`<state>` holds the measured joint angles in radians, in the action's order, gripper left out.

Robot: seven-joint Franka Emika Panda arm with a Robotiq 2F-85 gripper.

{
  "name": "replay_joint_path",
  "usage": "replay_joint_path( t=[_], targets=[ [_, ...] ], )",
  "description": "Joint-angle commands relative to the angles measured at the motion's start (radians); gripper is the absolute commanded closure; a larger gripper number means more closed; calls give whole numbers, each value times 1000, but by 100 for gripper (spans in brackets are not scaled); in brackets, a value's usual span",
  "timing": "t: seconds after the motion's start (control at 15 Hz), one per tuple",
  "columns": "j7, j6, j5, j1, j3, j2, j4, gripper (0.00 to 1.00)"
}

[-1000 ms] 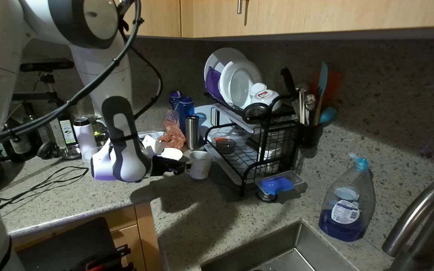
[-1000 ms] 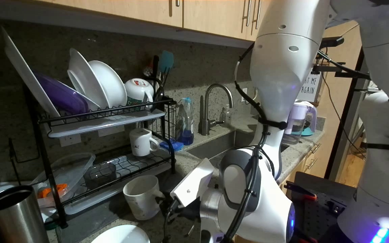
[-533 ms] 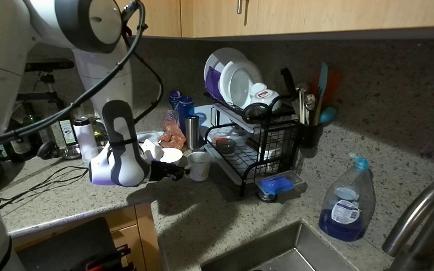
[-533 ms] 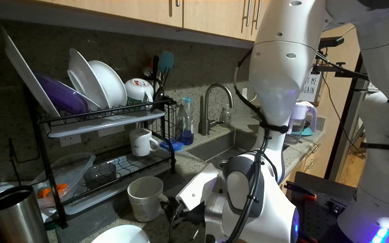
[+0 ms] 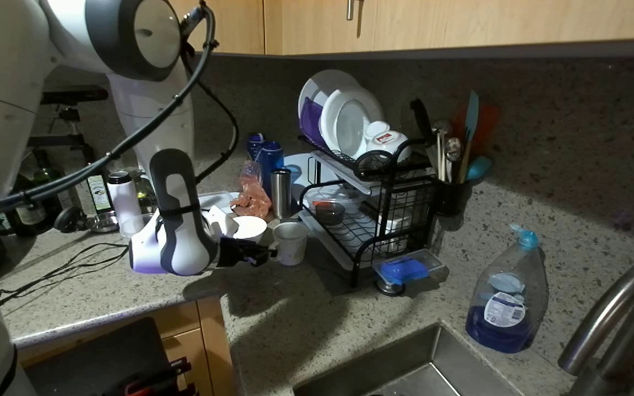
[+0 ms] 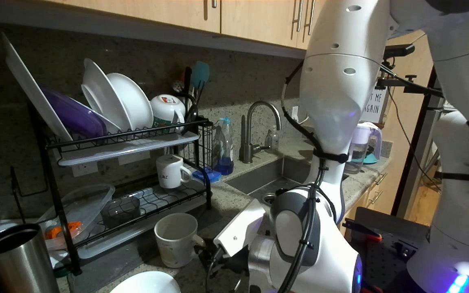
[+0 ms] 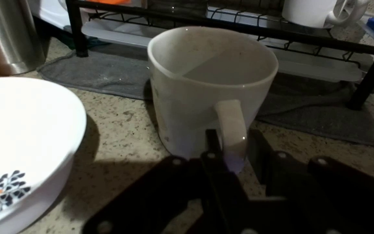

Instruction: Take the mug from the bottom left of the dish drying rack and place it on the countertop

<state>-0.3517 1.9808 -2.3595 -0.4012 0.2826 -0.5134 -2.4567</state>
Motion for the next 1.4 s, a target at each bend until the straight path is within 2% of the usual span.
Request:
replay_joint_path(
  t=[0.0, 0.33, 0.4, 0.93, 1.33],
  targets=[
    [27, -24, 16, 2, 12, 15, -30, 40],
    [19, -28, 25, 0, 15, 32, -45, 3],
    [17, -30, 26, -1, 16, 36, -48, 0],
    [7, -52, 32, -15, 52, 85, -78, 0],
    [-2, -12, 32, -5, 75, 158, -105, 0]
  ],
)
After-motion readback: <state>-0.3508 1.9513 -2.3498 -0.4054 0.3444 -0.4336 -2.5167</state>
